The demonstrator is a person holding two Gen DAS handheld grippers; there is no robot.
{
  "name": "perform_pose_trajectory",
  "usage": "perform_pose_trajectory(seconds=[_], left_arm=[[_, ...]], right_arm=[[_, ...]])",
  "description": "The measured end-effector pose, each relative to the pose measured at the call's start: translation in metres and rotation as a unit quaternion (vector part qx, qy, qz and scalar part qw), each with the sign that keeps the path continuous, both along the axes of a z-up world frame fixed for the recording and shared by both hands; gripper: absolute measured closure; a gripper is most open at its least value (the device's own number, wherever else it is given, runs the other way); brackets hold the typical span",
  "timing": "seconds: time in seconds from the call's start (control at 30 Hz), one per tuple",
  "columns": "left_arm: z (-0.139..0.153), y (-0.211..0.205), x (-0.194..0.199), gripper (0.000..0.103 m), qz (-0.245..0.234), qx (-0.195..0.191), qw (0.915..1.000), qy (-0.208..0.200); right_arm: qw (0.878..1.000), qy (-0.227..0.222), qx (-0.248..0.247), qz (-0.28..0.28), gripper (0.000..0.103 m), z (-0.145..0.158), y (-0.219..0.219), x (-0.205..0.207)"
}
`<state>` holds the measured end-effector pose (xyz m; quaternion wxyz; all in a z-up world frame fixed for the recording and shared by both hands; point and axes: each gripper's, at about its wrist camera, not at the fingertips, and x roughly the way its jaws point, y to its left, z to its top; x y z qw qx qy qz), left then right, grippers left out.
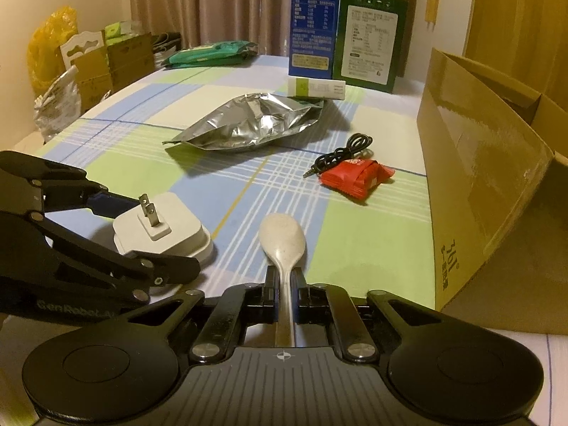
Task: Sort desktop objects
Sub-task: 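Lift and carry the spoon and plug adapter over the cardboard box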
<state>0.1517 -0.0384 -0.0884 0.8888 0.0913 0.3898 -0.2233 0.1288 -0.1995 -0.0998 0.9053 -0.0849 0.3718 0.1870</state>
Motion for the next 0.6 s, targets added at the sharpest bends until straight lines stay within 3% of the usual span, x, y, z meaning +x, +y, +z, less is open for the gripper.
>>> perform_pose_trajectory(seconds=[0.6], left_arm=[[0.019, 0.008, -0.012, 0.043, 0.031, -0.022, 0.9993, -0.007]], right_arm=[[1.000, -0.014, 0.015, -0.018, 0.100, 0.023, -0.007, -0.014]])
